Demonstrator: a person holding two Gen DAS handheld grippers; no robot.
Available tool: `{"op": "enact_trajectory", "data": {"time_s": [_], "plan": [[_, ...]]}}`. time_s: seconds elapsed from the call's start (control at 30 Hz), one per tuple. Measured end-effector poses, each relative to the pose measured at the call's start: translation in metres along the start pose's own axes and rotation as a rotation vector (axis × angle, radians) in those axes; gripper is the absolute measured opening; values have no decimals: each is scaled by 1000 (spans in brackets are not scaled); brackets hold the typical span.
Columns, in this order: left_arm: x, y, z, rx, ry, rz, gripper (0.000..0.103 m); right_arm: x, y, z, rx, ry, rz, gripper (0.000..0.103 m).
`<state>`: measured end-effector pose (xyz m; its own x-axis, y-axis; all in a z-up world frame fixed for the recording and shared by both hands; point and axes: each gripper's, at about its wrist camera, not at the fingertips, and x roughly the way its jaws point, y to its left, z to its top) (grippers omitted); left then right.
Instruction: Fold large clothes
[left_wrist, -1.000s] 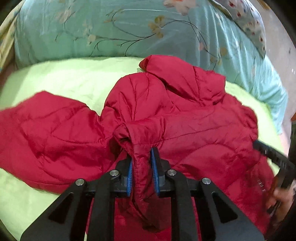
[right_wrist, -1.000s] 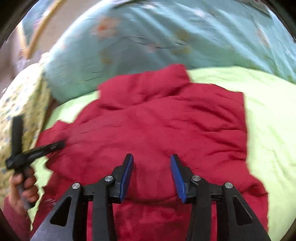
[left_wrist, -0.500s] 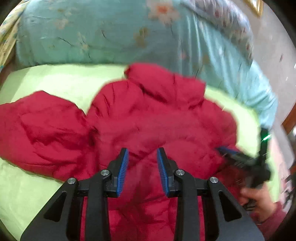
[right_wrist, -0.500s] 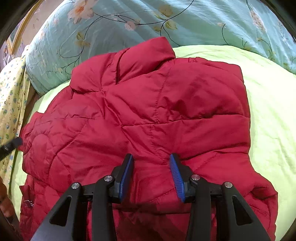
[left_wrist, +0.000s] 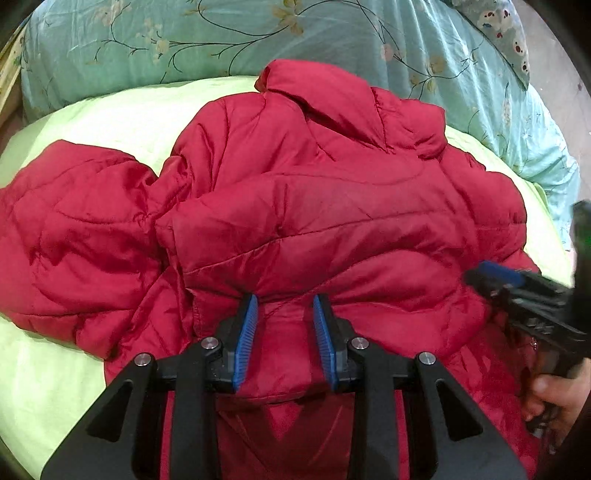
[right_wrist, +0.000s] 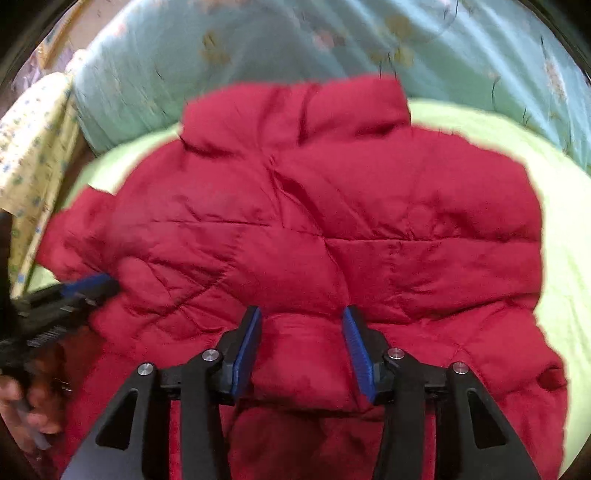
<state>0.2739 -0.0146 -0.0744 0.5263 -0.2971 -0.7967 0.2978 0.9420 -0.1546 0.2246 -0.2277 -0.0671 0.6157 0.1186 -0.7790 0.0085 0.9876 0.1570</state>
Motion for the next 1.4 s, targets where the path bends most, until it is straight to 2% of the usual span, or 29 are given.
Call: {"op": "enact_trajectory", "data": {"time_s": [0.2,0.33,0.53,0.6,0.67,1.03,1.4], "plan": [[-1,0,-1,-17,-8,-18,29,4,-3,0,12,0,9,47],[-6,9,-2,-60,0,-65,29,2,-4,0,18,-5,13,48],[-32,26,-5,-133,-17,-121,30,-26,-10,-3,69,-42,66,48],[-40,32,-8,-153,-28,-128,36,-40,-10,-6,66,-65,77,48],[-49,41,-13,-175,-40,-134,48,-53,-7,-8,57,-79,91,48],[-70,112,-30,-354,-78,-100,49,-102,12,-26,28,-101,182,51],[-72,184,-43,-535,-110,-31,49,-115,15,-45,33,-81,193,53]]}}
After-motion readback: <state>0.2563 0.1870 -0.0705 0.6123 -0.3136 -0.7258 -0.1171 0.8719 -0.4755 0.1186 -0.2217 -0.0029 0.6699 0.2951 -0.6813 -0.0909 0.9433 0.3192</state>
